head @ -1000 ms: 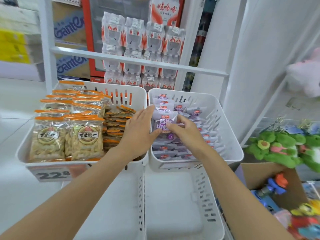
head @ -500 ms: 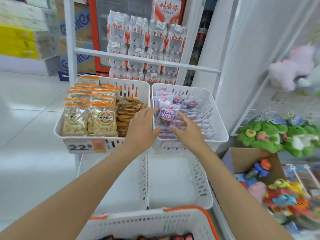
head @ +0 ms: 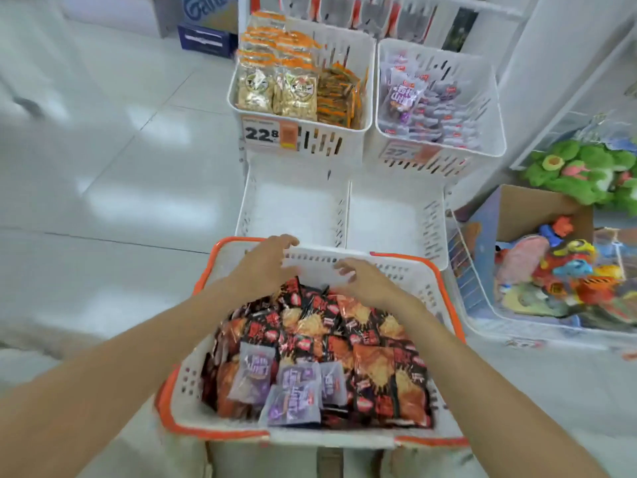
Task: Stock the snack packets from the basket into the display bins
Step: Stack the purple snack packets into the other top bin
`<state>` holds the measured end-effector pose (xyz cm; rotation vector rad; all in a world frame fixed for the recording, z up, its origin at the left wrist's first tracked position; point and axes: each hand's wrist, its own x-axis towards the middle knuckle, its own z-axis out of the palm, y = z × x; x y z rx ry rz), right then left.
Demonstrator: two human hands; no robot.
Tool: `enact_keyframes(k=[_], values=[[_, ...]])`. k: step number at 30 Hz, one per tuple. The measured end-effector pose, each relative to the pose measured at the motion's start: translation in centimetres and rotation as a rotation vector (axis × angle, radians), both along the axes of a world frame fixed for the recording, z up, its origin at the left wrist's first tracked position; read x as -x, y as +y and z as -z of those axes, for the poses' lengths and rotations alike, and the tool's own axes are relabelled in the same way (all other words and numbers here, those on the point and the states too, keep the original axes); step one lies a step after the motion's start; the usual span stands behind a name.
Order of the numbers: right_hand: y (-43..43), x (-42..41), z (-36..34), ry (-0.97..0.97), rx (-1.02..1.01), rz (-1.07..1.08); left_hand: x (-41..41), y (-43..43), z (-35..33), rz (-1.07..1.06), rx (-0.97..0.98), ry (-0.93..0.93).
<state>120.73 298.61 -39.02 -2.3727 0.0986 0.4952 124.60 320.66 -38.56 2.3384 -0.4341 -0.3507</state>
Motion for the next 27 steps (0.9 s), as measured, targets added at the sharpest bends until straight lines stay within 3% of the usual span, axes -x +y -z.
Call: enact_keyframes(k=[5,11,15,18,21,23,25,27], values=[[3.2,4.2,5.9,0.29,0.15,-0.243,4.8,6.1,5.1,-0.026,-0.053,0.177],[5.7,6.9,10.1,0.403,0.268,-0.301,5.6,7.9,7.0,-0.077,-0.026,0.24],[4.9,5.6,9.0,0.297,0.119,-0.18,5.5,7.7,7.5,-0.117,0.009,0.269],[4.1,3.6,6.2,0.125,-0.072,0.034,5.1,6.5,7.3,-0.232,0.121,0.319],[4.2,3.0,3.7,0.078,-0.365,0.228,5.0,4.3,6.3,-0.382,0.469,0.644],[4.3,3.3,3.3,0.091,-0.458,0.146,5.2,3.0,6.2,-0.393,0.661,0.823],[3.9,4.1,4.0,0.134,-0.351,0.039,5.2,2.4,6.3,-0.387,0.635,0.783],[2.7,5.0,5.8,0.221,-0.056,-0.106,5.0,2.4,6.8,-0.383,0.604,0.738]])
